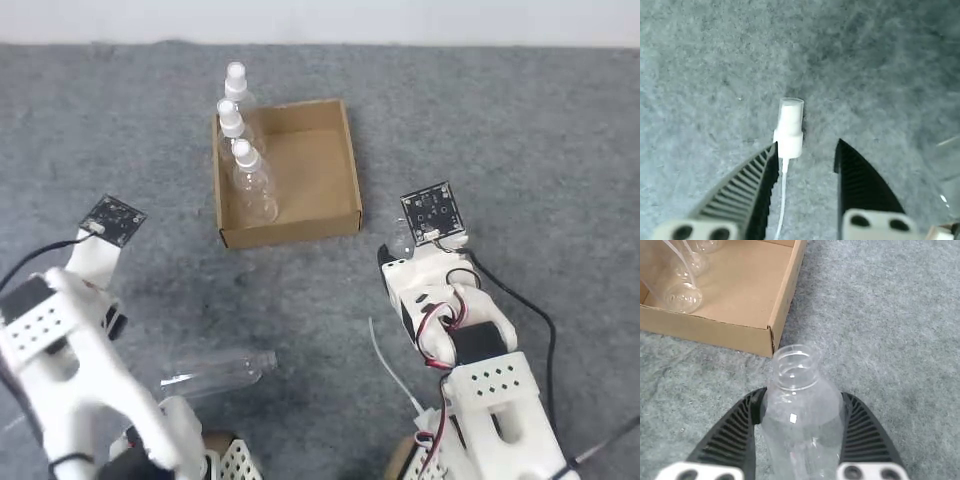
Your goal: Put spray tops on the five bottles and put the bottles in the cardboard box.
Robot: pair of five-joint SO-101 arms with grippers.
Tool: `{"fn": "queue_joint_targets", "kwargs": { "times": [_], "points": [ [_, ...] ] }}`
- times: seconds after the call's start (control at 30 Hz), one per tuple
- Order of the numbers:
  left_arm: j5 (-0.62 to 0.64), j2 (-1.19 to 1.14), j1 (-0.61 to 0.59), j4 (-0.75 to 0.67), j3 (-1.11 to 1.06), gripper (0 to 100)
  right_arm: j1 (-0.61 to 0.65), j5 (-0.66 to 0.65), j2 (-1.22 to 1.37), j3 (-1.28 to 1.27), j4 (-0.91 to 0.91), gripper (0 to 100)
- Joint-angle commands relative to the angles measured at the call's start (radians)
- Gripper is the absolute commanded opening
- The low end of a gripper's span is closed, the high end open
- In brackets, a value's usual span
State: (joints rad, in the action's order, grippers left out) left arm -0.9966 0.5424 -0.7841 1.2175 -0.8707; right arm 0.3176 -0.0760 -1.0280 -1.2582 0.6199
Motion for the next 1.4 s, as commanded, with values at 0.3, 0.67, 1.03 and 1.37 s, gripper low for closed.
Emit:
{"fn": "queue_joint_targets", "kwargs": {
  "times": [0.3,0.67,1.03,1.37],
  "points": [
    [-0.011,-0.334,-0.005,-0.054,0.231,14,-0.008,-0.018,-0.035,0.017,-0.022,7.7],
    [-0.011,-0.609,-0.058,-0.054,0.41,14,-0.008,-0.06,-0.033,0.015,-0.022,7.7],
    [-0.012,-0.809,-0.043,-0.054,0.458,13,-0.008,-0.061,-0.028,0.015,-0.022,7.7],
    [-0.012,-0.81,-0.017,0.021,0.458,1,-0.008,-0.064,-0.028,0.015,-0.022,7.7]
  ]
}}
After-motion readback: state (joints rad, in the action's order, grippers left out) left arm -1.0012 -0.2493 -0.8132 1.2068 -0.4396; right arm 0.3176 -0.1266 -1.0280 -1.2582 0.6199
